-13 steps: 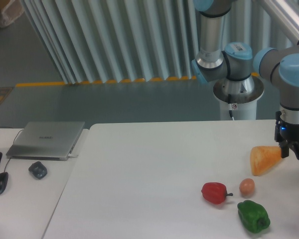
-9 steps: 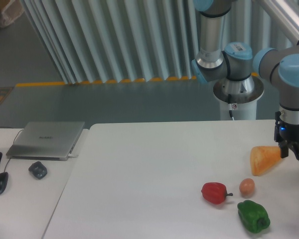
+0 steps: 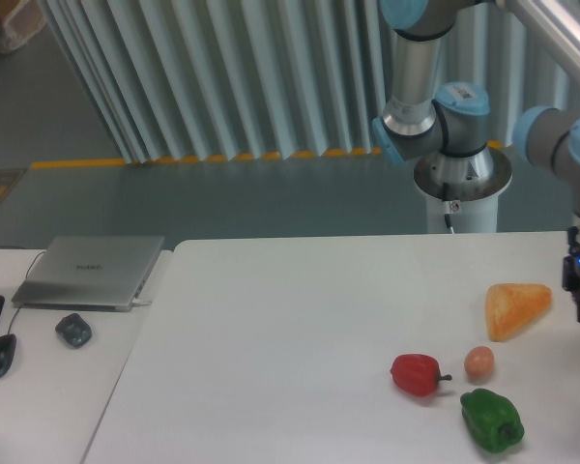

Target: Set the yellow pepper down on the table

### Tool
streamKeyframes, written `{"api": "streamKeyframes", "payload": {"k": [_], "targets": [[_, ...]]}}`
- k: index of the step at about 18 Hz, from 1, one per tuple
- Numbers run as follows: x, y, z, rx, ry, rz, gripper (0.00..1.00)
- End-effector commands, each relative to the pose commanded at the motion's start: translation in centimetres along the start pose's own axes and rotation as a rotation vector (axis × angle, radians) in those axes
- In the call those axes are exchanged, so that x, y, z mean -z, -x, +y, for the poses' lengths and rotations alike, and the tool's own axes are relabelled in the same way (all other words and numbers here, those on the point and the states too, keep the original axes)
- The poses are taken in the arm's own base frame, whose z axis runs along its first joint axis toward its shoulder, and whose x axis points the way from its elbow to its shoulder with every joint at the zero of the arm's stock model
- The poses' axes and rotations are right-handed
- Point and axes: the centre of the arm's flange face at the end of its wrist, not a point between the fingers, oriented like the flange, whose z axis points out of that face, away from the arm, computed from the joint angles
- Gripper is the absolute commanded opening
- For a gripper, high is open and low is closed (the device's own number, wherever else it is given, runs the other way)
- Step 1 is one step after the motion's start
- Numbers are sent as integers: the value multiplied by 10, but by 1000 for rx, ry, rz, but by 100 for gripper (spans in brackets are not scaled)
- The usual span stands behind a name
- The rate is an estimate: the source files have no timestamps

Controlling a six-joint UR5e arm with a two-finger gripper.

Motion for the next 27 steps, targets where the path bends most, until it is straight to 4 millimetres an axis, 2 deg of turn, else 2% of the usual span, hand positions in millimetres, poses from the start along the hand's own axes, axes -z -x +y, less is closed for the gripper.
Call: {"api": "streamKeyframes", "payload": {"k": [3,5,7,10,13,15,17,23,26,27], "targets": [[-6,13,10,15,2,-36,100],[-3,25,34,37,9,-53,100],[-2,30,47,23,16,-58,100],[-1,35,55,28,19,-69,100],[-4,44,78,57,30,-95,100],[-8,52,84,69,32,-117,100],[-17,59,85,70,34,-146,100],[-56,63,102,92,47,-97,100],[-64,67,120,108,52,-91,100],[-69,68,120,108,52,-87,100]]}}
